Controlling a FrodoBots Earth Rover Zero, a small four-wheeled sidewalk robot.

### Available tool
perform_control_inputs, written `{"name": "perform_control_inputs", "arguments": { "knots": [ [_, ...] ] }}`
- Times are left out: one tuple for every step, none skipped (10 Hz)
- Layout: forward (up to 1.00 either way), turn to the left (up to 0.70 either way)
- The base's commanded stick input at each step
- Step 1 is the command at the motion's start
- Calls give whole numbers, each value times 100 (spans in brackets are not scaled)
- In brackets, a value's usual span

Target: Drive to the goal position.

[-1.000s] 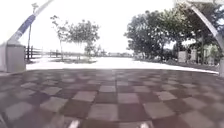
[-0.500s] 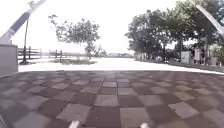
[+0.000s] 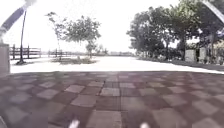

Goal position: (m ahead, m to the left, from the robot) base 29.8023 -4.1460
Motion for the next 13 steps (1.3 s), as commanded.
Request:
{"name": "perform_control_inputs", "arguments": {
  "knots": [
    [100,-40],
    [100,-40],
    [100,-8],
    [100,0],
    [100,0],
    [100,0],
    [100,0],
    [100,0],
    [100,0],
    [100,0],
    [100,0],
    [100,0],
    [100,0]
  ]
}}
